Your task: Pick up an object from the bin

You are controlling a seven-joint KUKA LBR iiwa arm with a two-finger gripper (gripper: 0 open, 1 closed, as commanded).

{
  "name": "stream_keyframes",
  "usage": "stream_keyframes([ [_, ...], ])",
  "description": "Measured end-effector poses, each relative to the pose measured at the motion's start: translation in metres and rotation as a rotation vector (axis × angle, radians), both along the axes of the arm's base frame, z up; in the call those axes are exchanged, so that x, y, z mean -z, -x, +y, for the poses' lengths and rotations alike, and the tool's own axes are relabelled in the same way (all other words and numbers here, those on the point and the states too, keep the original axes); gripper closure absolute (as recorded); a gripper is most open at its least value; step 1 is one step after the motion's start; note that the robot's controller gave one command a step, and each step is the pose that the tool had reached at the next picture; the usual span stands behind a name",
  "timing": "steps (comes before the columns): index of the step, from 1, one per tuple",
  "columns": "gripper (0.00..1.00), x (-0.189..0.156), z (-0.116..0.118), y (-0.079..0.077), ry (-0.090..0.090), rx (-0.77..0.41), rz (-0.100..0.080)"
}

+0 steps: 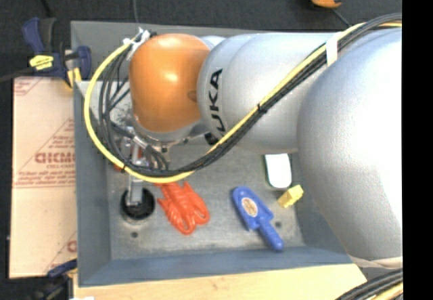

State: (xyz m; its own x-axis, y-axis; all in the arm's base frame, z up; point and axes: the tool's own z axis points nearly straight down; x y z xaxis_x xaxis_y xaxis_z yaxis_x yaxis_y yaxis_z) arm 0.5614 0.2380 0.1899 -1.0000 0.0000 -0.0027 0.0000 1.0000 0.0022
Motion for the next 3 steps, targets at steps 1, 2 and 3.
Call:
stream_keyframes([
  [1, 0.0, 0.044, -0.01, 0.014, 0.0, -0.071, -0.005],
  [2, 0.0, 0.058, -0.015, 0.021, 0.0, -0.095, -0.003],
  [3, 0.0, 0.057, -0.031, 0.025, 0.006, -0.115, 0.006],
])
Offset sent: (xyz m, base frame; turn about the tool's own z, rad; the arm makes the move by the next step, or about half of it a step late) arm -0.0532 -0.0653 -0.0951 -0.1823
